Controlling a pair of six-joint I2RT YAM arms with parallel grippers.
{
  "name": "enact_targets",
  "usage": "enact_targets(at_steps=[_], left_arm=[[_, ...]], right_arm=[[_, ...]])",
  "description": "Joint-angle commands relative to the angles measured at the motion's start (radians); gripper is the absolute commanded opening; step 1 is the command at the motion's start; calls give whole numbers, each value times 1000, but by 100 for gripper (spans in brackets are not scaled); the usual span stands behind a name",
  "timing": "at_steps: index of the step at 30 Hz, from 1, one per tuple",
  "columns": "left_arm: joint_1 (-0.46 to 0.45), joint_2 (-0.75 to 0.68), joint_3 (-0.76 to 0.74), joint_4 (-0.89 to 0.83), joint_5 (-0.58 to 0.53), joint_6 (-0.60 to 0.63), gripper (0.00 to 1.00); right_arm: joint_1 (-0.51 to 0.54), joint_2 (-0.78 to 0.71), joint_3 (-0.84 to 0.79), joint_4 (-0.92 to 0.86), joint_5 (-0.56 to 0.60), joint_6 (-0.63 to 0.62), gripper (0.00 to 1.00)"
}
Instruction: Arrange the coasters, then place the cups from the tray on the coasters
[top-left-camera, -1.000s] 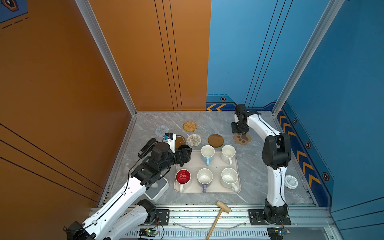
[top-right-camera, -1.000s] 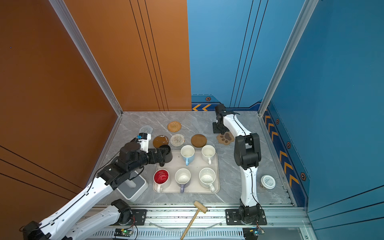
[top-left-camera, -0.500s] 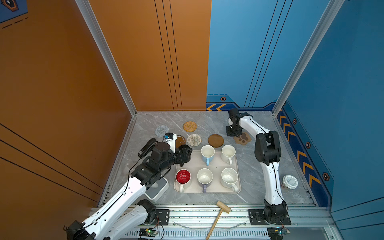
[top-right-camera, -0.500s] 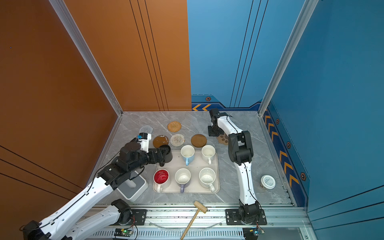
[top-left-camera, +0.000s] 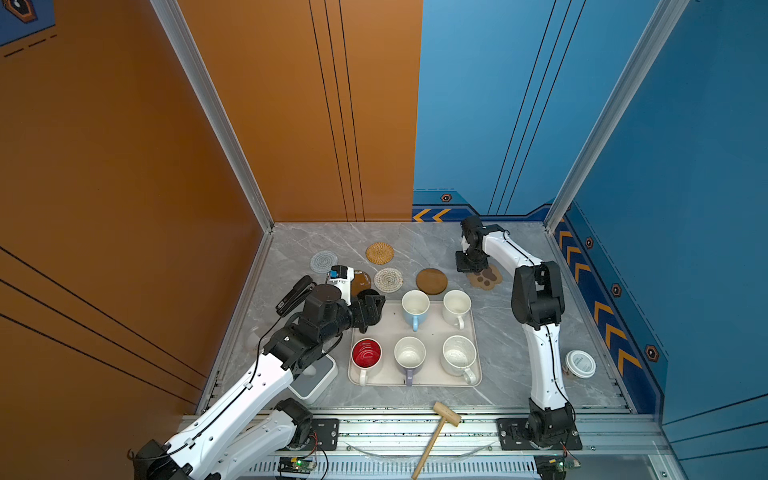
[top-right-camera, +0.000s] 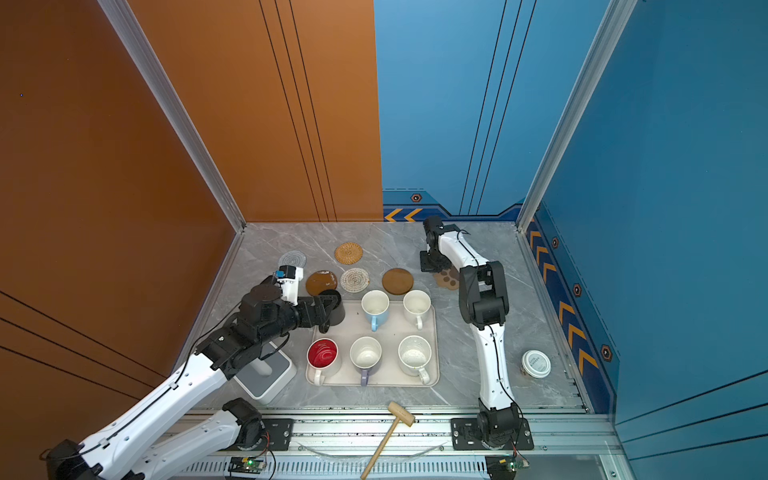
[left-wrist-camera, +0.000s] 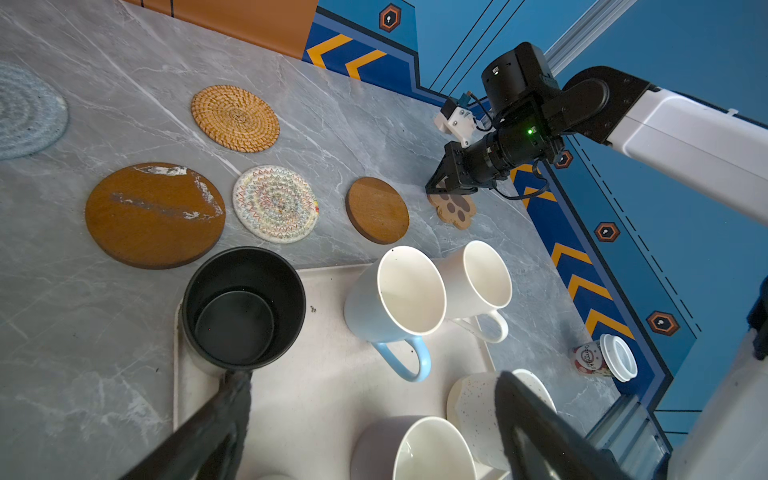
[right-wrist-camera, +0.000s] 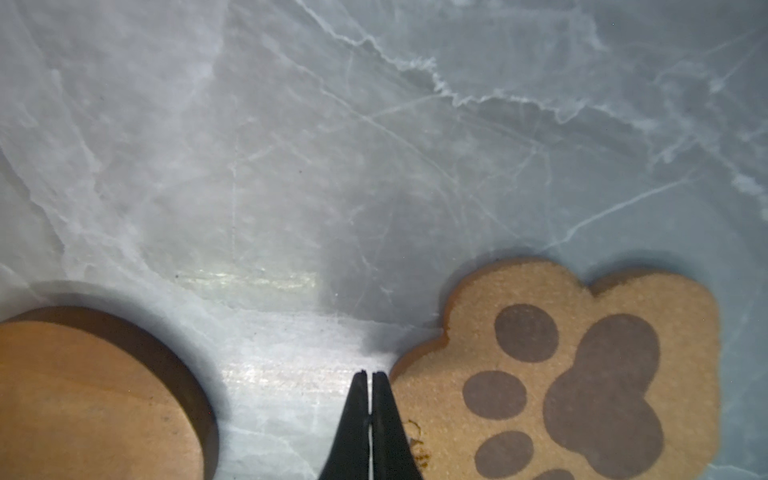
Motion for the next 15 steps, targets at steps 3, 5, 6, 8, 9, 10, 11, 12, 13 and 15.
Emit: enact_targets(at_steps=[3,5,6,8,9,10,11,12,13,15], left_arm=[[-15,14,21,6,-13,-6,92],[-16,17,23,6,-14,-4,93],[-16,19,22,6,-14,-4,92],[-17,20,23,6,-15,-4,93],[-18,20,24,5,-15,-5,93],[-18,20,25,5,-17,-4,92],[-18,19,23,6,-16,-4,93],[-19,19,23,6,-18,-4,93],[-20,19,22,6,-18,-4,93],[-21,20,23,5,-20,-4,93]], right_arm=[[-15,18,-36,-32,-3,13,0],[-21,19,-43,-33,0,12,0],[-21,17,-45,-32,1,11,0],[-27,15,-50,-32,8,10,0],[-29,15,-52,-32,10,10,0],[-31,13,-54,-32,13,8,0],[-34,14,-55,-32,13,8,0],[-37,13,-57,-32,15,8,0],[-41,12,-60,-32,17,8,0],[-46,8,-63,-32,19,7,0]])
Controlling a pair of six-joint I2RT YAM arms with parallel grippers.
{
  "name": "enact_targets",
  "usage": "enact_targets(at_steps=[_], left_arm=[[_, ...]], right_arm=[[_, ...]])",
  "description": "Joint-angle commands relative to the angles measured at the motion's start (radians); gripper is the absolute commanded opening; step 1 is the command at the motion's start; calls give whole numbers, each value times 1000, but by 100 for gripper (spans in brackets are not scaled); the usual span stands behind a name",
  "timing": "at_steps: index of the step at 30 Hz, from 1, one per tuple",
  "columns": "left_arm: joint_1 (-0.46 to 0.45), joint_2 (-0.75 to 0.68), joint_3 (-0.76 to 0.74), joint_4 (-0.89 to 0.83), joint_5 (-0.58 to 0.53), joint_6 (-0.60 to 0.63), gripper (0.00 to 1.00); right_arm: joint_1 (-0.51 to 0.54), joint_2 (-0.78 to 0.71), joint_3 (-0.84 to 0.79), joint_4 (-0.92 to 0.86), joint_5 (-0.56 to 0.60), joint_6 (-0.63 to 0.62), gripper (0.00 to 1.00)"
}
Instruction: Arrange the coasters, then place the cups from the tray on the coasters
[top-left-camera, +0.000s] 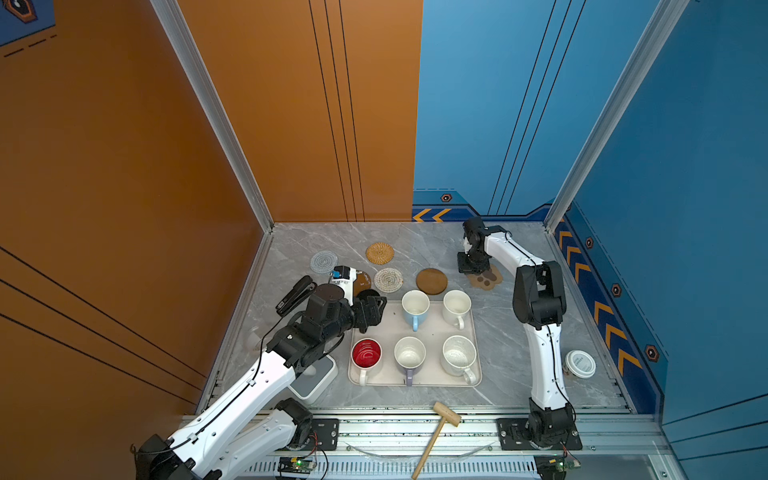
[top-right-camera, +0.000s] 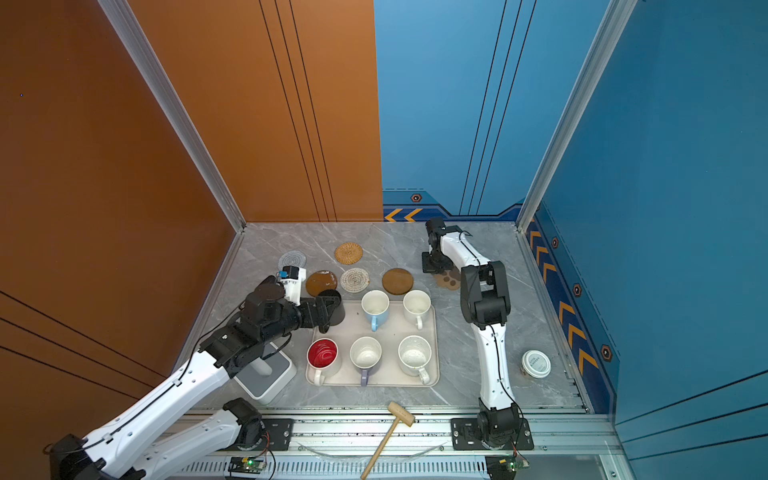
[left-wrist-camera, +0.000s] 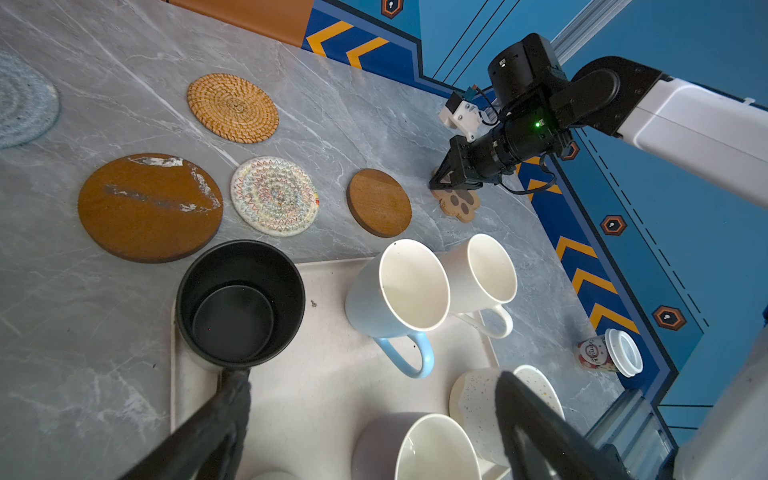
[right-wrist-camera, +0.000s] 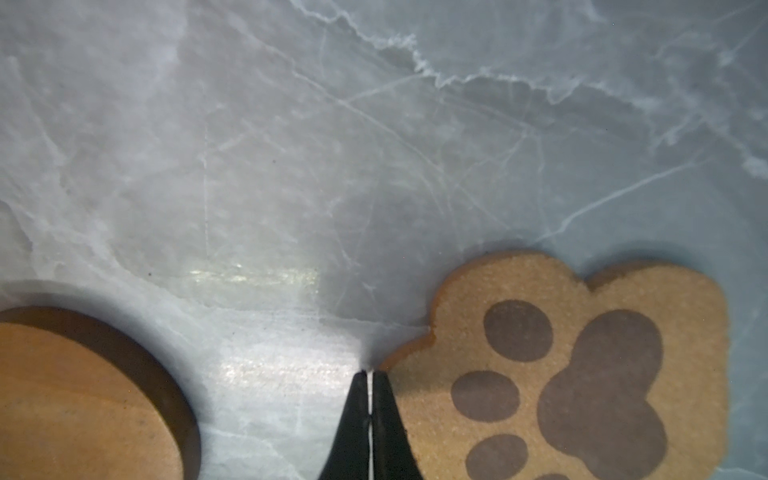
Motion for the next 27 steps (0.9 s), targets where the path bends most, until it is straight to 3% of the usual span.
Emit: enact_targets(at_steps=[1,19,27], left_arm=[[-13,0,23,3,-19,-3,93],[-15,5,28,4,-23,-1,93],[-15,4,29,5,-26,2,93]], right_arm=[[-35,9,-44,-41,34,7,0],[-48,-18,-45,-42,20,-13,0],[3,-102,-20,-5,11,-29,0]])
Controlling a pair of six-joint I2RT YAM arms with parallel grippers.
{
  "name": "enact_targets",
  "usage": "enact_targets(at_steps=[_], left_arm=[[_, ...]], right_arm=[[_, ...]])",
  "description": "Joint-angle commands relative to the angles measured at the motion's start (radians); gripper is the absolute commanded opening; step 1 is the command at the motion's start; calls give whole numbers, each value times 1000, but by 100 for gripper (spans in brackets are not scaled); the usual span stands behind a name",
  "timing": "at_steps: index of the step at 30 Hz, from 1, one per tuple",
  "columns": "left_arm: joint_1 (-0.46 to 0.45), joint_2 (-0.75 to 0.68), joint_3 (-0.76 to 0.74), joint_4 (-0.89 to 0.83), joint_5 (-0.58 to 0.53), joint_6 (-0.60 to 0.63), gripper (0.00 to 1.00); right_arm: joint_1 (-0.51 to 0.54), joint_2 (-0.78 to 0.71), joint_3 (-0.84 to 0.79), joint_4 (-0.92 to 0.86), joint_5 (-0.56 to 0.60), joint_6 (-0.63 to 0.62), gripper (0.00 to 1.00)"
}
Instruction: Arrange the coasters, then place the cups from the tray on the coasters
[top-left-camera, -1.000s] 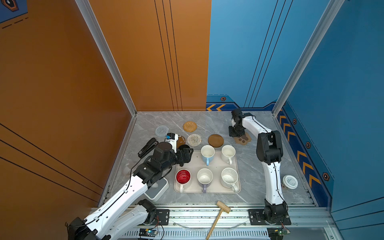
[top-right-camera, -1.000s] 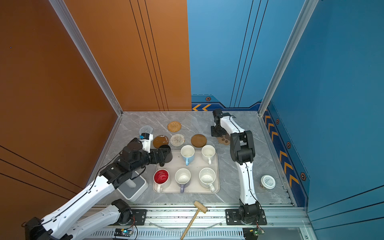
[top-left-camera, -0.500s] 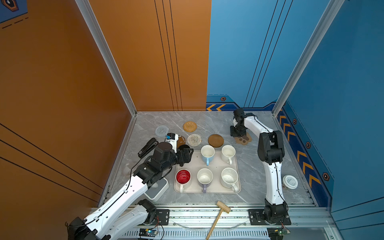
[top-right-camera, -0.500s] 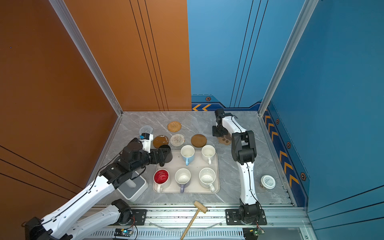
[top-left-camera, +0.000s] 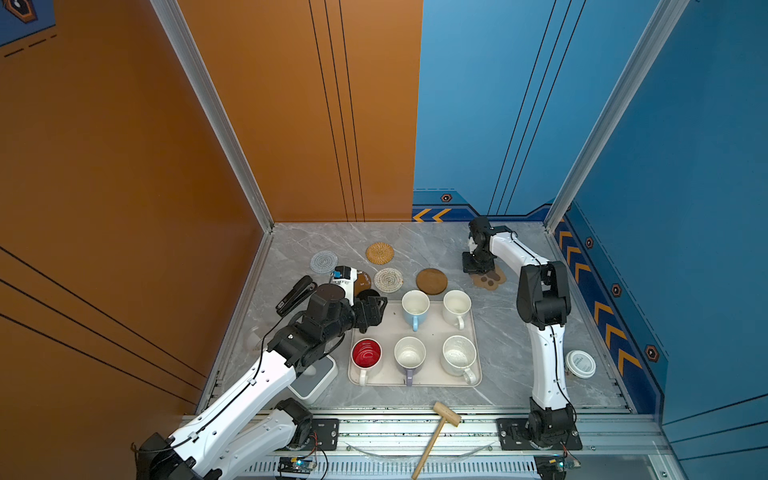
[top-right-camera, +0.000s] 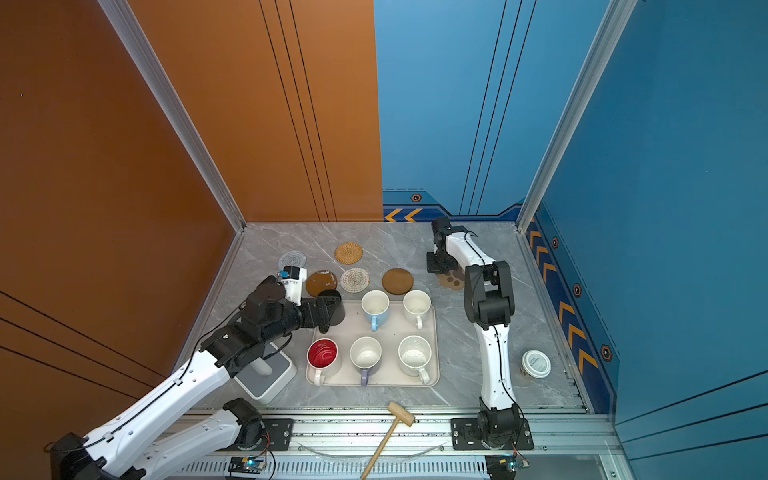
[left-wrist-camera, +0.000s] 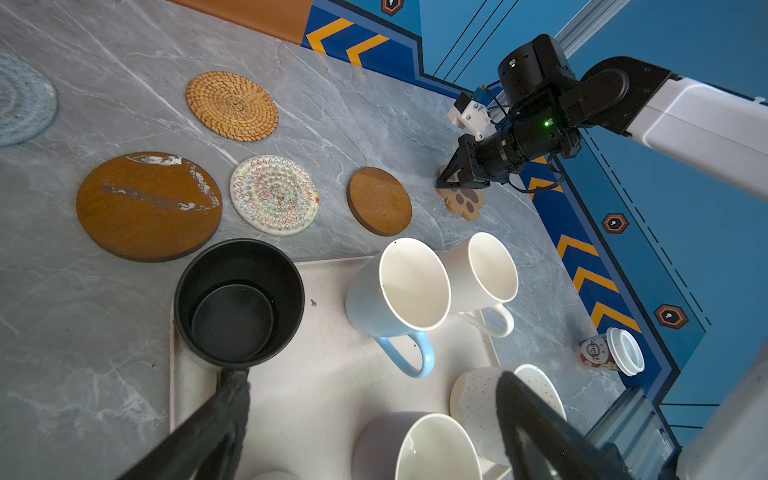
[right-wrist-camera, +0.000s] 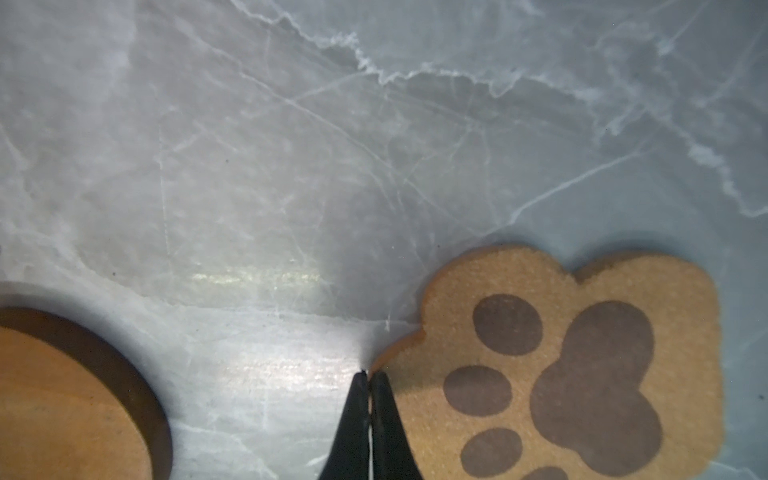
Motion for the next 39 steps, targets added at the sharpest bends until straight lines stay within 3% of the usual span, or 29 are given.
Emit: enact_targets(at_steps=[1,8,18,27,39], left_arm=[[-11,-4,28,4,-24,2,93],[-11,-7,17,5,-35,2,94],[-12,-11,3,12,-42,1,93],[-10,-42,-34,29,-58,-10,93],[-10,-59,-73,39,-60,-10,94]], right_arm=[[34,-80,15,-15,16,-19,0],[139,-91,91,-19,-63,-36,0],[279,44,237,-59,-190,-57,5],[324,128,296,-68,-318,-43,4],[339,170,303,-92,-360,-37,2]])
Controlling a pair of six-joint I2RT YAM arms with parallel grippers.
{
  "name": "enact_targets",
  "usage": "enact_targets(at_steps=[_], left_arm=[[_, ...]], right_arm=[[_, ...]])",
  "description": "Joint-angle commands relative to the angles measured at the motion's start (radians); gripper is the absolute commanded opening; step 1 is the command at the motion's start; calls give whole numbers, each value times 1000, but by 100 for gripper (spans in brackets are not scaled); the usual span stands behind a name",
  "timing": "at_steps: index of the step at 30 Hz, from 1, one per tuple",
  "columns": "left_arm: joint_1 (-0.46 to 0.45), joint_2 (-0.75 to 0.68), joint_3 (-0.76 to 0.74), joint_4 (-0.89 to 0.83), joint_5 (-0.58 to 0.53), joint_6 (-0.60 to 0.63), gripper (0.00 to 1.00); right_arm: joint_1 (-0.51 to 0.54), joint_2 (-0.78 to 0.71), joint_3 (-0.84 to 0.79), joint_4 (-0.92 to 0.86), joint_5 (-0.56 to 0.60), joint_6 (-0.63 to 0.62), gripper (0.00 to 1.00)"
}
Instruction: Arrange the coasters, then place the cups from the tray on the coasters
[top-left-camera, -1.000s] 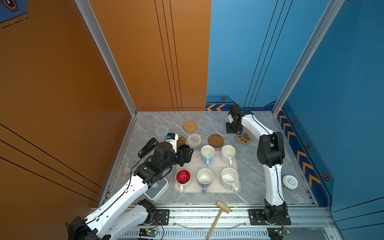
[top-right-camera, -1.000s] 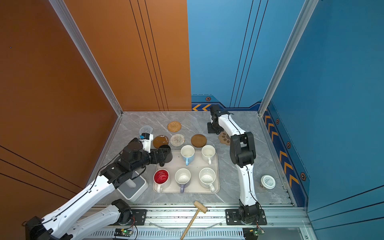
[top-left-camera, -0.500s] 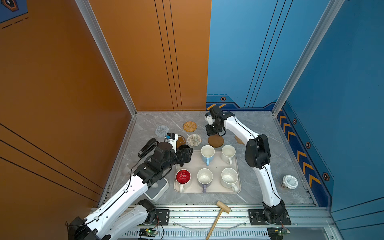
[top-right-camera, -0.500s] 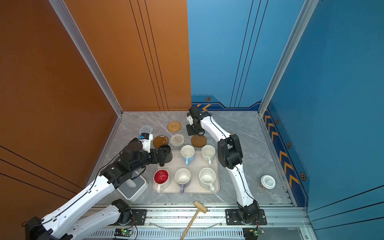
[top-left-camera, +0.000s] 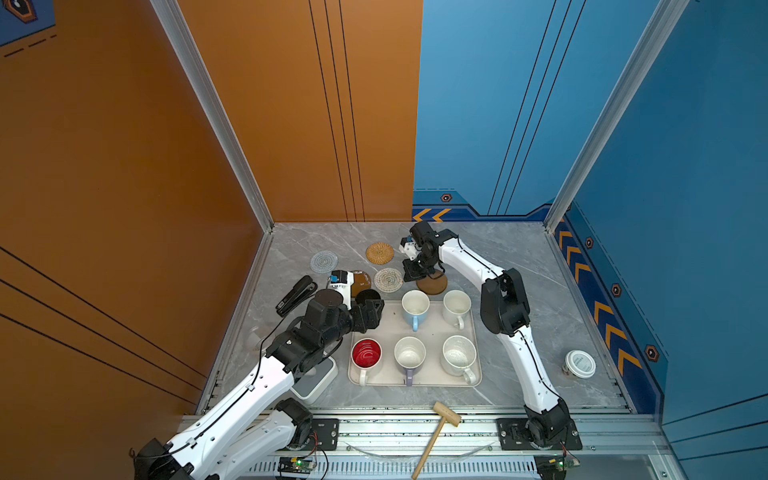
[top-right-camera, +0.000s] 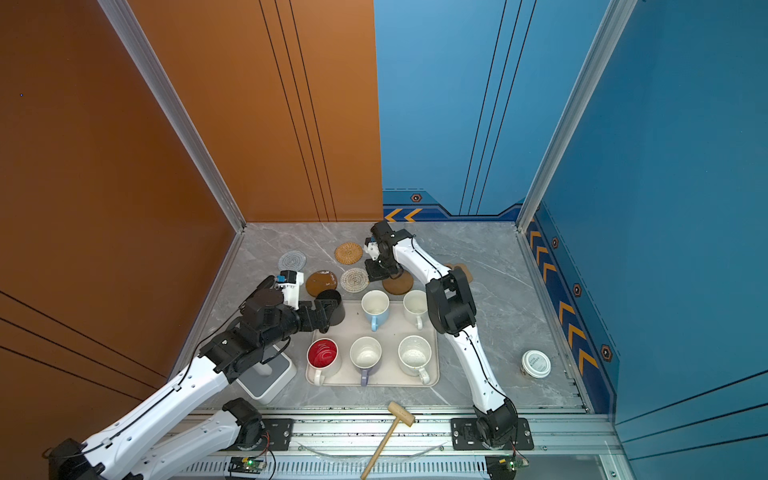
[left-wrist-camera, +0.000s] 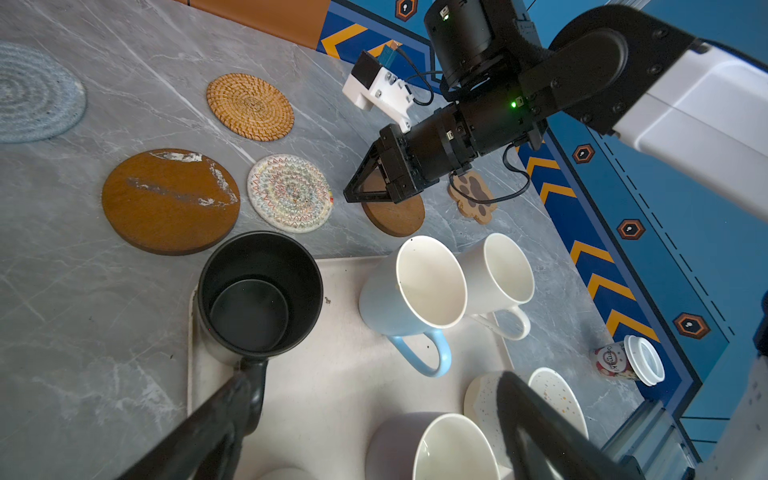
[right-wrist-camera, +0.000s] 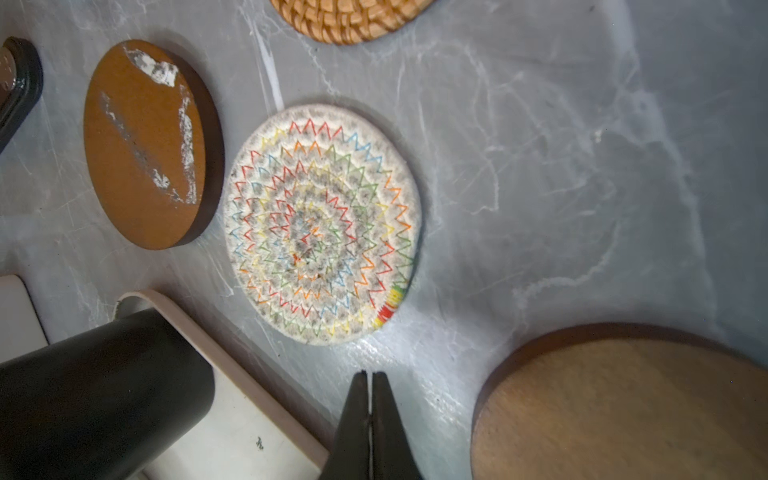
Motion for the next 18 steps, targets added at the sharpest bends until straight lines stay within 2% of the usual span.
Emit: enact_targets(at_steps=[1,18], left_arm=[[-9,-18,-16,15,-22,-4,94],[-3,-34,-33,14,-31,2,94]], right_arm=[[4,27,26,-50,-21,5,2],[-44,63,20,-79,54,42,0]])
